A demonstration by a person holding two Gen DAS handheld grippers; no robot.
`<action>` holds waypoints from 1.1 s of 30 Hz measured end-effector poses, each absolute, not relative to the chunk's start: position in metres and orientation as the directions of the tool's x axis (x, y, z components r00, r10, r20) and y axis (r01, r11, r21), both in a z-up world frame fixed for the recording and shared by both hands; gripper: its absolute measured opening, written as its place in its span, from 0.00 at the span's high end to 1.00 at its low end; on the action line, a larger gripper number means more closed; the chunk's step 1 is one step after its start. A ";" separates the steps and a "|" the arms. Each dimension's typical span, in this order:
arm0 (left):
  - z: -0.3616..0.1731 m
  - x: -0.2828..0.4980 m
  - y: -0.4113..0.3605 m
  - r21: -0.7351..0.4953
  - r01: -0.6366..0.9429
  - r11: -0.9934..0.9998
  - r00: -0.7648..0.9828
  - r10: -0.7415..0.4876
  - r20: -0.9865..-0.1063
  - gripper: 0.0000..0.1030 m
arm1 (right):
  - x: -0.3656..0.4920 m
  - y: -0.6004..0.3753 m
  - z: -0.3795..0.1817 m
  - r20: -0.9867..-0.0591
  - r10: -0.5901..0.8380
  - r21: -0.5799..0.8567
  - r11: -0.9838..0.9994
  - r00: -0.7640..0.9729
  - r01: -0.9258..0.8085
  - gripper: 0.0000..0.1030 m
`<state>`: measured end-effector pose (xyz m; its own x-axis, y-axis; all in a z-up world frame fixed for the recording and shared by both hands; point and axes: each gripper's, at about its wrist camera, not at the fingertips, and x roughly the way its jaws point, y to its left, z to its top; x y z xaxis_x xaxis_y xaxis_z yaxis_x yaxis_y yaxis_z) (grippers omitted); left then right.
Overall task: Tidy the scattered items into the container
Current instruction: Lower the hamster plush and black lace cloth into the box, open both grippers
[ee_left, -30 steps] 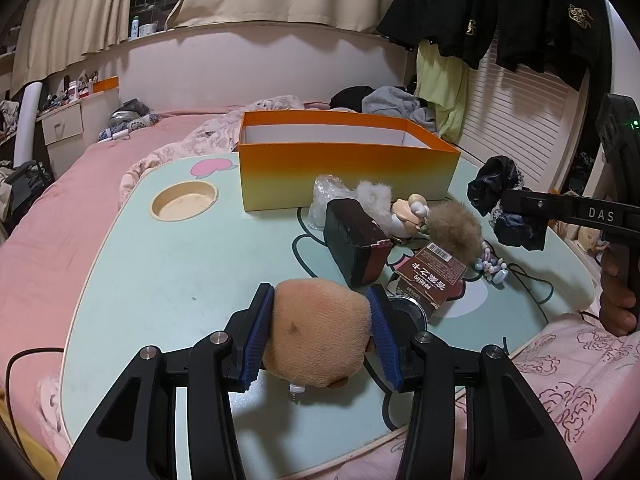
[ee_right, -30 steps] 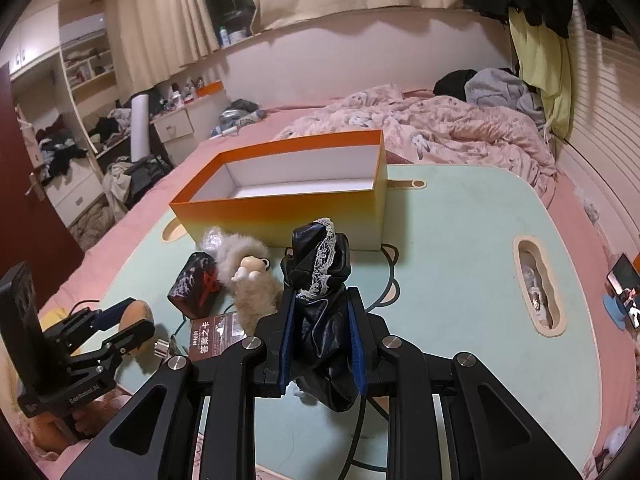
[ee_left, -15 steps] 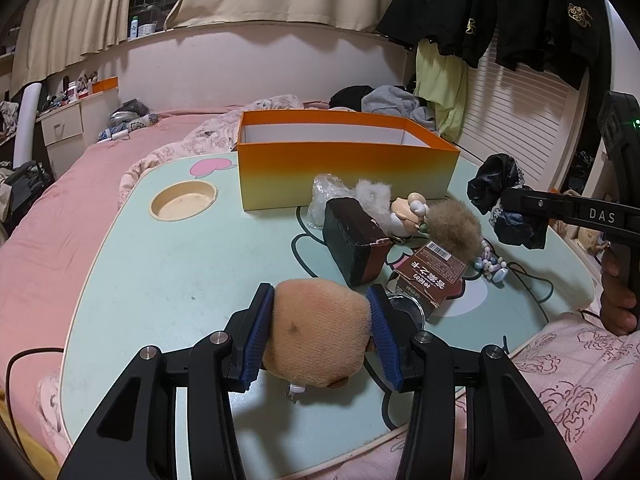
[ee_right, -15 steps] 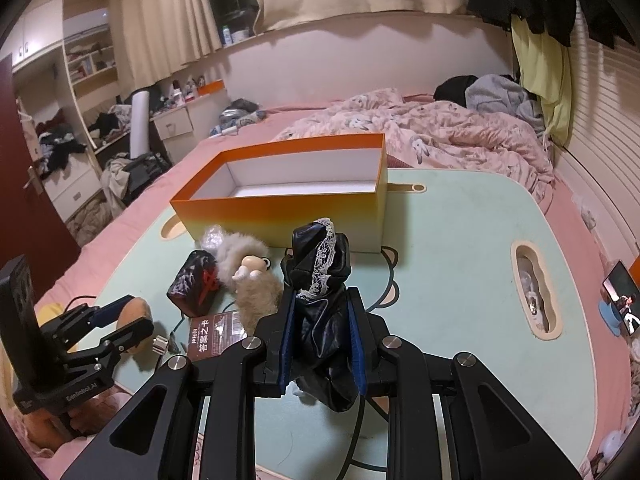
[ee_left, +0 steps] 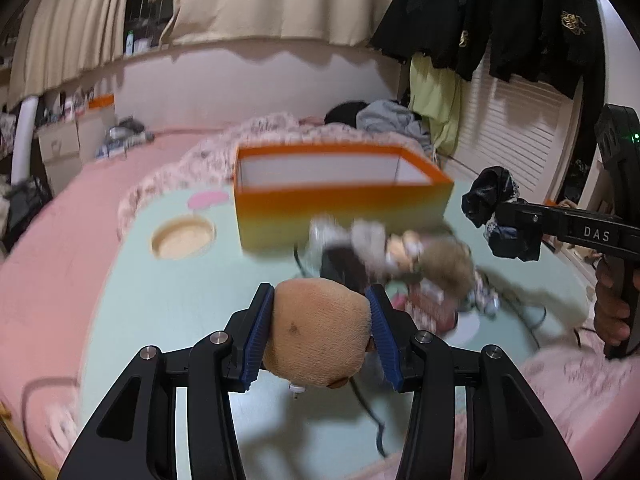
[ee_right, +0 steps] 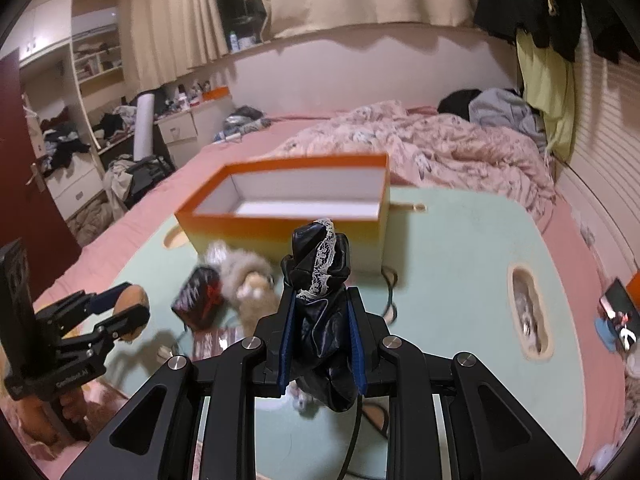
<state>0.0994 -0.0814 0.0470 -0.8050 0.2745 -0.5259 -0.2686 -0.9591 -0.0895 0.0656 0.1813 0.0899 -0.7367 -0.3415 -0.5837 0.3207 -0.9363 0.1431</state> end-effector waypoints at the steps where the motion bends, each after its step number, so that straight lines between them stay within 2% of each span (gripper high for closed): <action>1: 0.056 0.094 -0.080 -0.075 -0.273 -0.959 -0.816 0.272 -0.510 0.53 | 0.061 0.182 0.096 -0.574 -0.348 0.143 -0.934 -0.741 0.328 0.78; 8: 0.107 0.027 -0.071 -0.059 -0.287 -0.956 -0.847 0.282 -0.450 0.53 | 0.008 0.175 0.134 -0.523 -0.337 0.113 -0.938 -0.783 0.328 0.78; 17: 0.098 -0.052 -0.059 -0.089 -0.268 -0.959 -0.803 0.273 -0.529 0.53 | -0.059 0.158 0.121 -0.588 -0.300 0.104 -0.949 -0.751 0.298 0.77; 24: 0.078 -0.079 -0.063 -0.169 -0.234 -0.957 -0.761 0.289 -0.581 0.51 | -0.083 0.154 0.104 -0.630 -0.276 0.097 -0.955 -0.726 0.279 0.74; 27: 0.074 -0.080 -0.063 -0.192 -0.240 -0.952 -0.748 0.307 -0.589 0.48 | -0.087 0.154 0.101 -0.634 -0.284 0.093 -0.952 -0.719 0.293 0.70; 29: 0.076 -0.079 -0.064 -0.184 -0.234 -0.955 -0.750 0.298 -0.590 0.43 | -0.088 0.157 0.103 -0.628 -0.278 0.087 -0.953 -0.726 0.290 0.66; 30: 0.077 -0.078 -0.064 -0.181 -0.234 -0.955 -0.754 0.296 -0.586 0.40 | -0.088 0.159 0.105 -0.623 -0.282 0.093 -0.953 -0.729 0.289 0.61; 31: 0.078 -0.077 -0.065 -0.176 -0.228 -0.958 -0.759 0.288 -0.584 0.32 | -0.088 0.161 0.106 -0.619 -0.288 0.103 -0.952 -0.730 0.288 0.53; 32: 0.080 -0.077 -0.064 -0.171 -0.222 -0.960 -0.761 0.280 -0.585 0.27 | -0.089 0.163 0.108 -0.617 -0.293 0.114 -0.952 -0.731 0.285 0.49; 33: 0.081 -0.076 -0.065 -0.165 -0.217 -0.962 -0.763 0.273 -0.586 0.27 | -0.089 0.165 0.110 -0.616 -0.292 0.119 -0.953 -0.732 0.280 0.48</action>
